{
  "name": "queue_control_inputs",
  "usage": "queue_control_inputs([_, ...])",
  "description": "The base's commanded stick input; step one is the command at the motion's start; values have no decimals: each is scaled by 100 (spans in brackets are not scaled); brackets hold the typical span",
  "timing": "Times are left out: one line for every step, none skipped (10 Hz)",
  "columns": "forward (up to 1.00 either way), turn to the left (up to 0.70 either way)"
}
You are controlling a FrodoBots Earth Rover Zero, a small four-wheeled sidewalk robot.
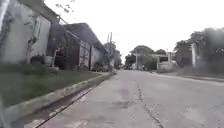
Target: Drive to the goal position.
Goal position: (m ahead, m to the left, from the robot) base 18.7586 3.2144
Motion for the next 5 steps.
queue_control_inputs([70,-2])
queue_control_inputs([70,-2])
queue_control_inputs([70,-2])
queue_control_inputs([70,-2])
queue_control_inputs([70,-2])
